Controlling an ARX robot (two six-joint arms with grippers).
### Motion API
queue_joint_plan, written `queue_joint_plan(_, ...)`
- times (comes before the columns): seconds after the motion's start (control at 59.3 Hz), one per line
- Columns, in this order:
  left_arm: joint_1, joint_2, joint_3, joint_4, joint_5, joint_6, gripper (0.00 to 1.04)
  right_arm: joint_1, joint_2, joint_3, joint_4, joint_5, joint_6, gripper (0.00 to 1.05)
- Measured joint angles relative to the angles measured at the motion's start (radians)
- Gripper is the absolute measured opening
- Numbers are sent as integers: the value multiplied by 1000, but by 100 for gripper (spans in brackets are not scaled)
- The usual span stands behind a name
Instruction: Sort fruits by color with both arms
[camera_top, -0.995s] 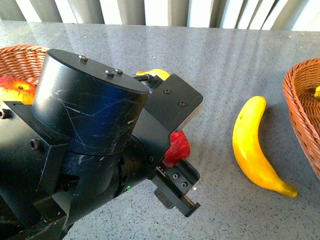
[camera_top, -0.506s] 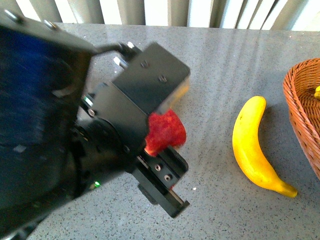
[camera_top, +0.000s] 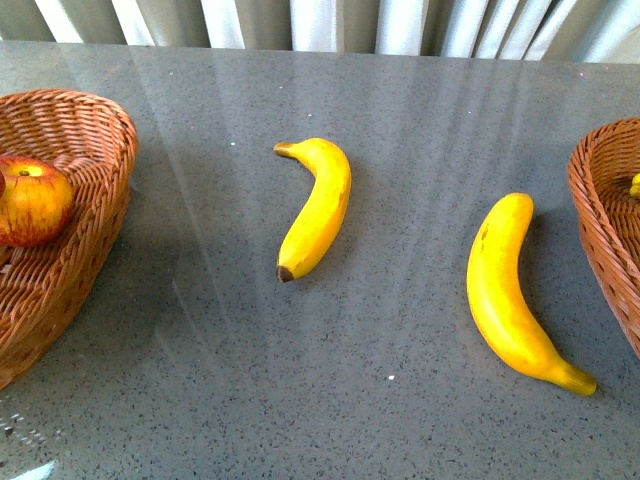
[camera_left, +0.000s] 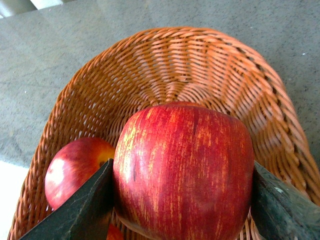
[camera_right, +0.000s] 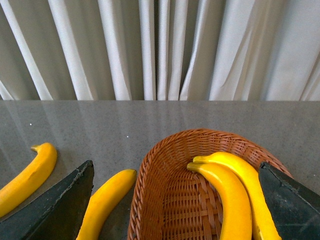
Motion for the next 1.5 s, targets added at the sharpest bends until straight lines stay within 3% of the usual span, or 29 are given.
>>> queue_joint_plan(0.219,-8,-12,-25,10,10,-16,97,0,0,0,0,0,0,96)
queue_joint_plan(0.388,-9,-56,-25,19,42,-40,96,0,0,0,0,0,0,96)
queue_joint_plan(0.658,30,-178,-62,65,204,-121,95,0,0,0,0,0,0,96)
queue_joint_plan(0.725,48,-179,-131,285,118,-141,83,0,0,0,0,0,0,96)
queue_joint_plan(0.81,61,-240,-199,418,82,-158,69,0,0,0,0,1,0,96)
queue_joint_plan(1.197,61,-606,-309,195,85,-167,3,0,0,0,0,0,0,96)
queue_joint_plan(1.501,61,-827,-336,2,85,-171,2,0,0,0,0,0,0,96)
